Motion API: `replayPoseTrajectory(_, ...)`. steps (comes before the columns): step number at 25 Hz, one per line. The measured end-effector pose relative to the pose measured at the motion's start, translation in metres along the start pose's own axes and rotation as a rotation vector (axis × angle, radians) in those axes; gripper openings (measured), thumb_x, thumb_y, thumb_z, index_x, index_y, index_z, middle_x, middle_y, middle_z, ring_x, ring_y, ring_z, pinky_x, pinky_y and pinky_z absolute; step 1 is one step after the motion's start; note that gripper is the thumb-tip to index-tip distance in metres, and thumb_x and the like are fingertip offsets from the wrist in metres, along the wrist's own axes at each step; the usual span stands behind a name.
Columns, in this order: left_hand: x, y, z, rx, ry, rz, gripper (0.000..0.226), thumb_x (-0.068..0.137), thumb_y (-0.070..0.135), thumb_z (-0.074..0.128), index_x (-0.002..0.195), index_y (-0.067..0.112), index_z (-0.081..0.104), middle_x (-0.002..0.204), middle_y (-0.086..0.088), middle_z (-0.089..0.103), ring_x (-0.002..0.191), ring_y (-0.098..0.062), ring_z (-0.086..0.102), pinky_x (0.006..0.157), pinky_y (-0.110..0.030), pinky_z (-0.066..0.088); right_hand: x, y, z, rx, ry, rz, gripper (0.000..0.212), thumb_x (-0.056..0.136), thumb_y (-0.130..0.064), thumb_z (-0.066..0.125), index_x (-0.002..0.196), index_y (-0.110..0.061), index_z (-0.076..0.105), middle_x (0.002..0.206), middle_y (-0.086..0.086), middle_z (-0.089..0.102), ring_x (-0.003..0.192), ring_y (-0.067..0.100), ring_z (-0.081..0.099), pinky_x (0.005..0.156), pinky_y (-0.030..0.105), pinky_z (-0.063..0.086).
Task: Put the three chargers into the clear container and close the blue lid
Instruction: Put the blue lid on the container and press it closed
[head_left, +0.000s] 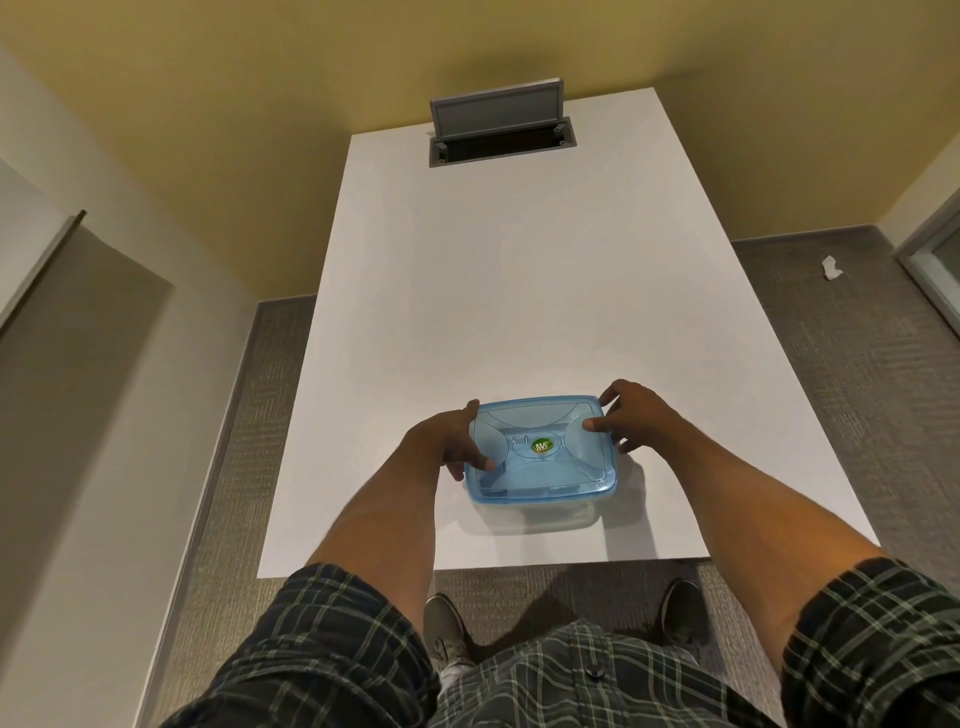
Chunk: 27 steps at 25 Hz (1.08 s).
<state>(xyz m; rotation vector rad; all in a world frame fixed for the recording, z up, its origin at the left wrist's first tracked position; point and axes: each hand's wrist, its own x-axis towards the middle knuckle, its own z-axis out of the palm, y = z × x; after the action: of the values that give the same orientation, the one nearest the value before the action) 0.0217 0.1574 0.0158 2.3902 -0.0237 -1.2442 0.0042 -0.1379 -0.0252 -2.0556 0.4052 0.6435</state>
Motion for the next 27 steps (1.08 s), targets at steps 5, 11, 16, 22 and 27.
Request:
replayPoseTrajectory(5,-0.001,0.002,-0.002,0.034,0.002,-0.02,0.117,0.079,0.021,0.085,0.163,0.023,0.004,0.126,-0.017,0.069,0.093,-0.039,0.076,0.091,-0.04,0.06,0.005,-0.003,-0.002,-0.055,0.021,0.023,0.039,0.076,-0.024,0.086,0.096,0.002,0.064,0.076,0.013,0.066,0.058,0.021,0.064,0.05,0.028,0.051)
replayPoseTrajectory(11,-0.007,0.002,-0.002,0.075,-0.032,-0.032,0.136,0.069,0.028,0.092,0.162,0.027,-0.007,0.128,-0.014,0.068,0.092,-0.03,0.076,0.093,-0.038,0.059,0.002,0.001,-0.002,-0.02,0.028,0.019,0.035,0.08,-0.023,0.083,0.096,-0.006,0.057,0.075,0.012,0.066,0.054,0.021,0.065,0.051,0.031,0.054)
replayPoseTrajectory(16,-0.008,0.003,0.003,0.242,-0.043,-0.056,0.15,0.064,0.036,0.094,0.158,0.025,-0.023,0.106,-0.009,0.072,0.082,-0.022,0.071,0.086,-0.032,0.056,0.0,0.007,0.001,-0.011,0.038,0.024,0.042,0.084,-0.022,0.08,0.111,-0.005,0.054,0.08,0.015,0.066,0.052,0.022,0.065,0.054,0.036,0.059)
replayPoseTrajectory(22,-0.006,0.003,0.016,0.298,0.005,-0.041,0.152,0.066,0.033,0.093,0.156,0.022,-0.029,0.124,-0.016,0.066,0.077,-0.023,0.068,0.095,-0.04,0.058,-0.01,0.004,-0.008,-0.126,-0.231,0.064,0.077,0.067,-0.018,0.093,0.125,-0.013,0.044,0.101,0.018,0.066,0.072,0.024,0.069,0.052,0.033,0.057)
replayPoseTrajectory(27,-0.006,0.006,0.014,0.358,0.024,-0.044,0.154,0.063,0.037,0.094,0.157,0.017,-0.027,0.134,-0.016,0.062,0.109,-0.031,0.07,0.1,-0.043,0.054,-0.014,0.008,-0.009,-0.178,-0.315,0.01,0.09,0.061,-0.017,0.096,0.132,-0.013,0.041,0.101,0.01,0.062,0.08,0.023,0.07,0.06,0.029,0.059)
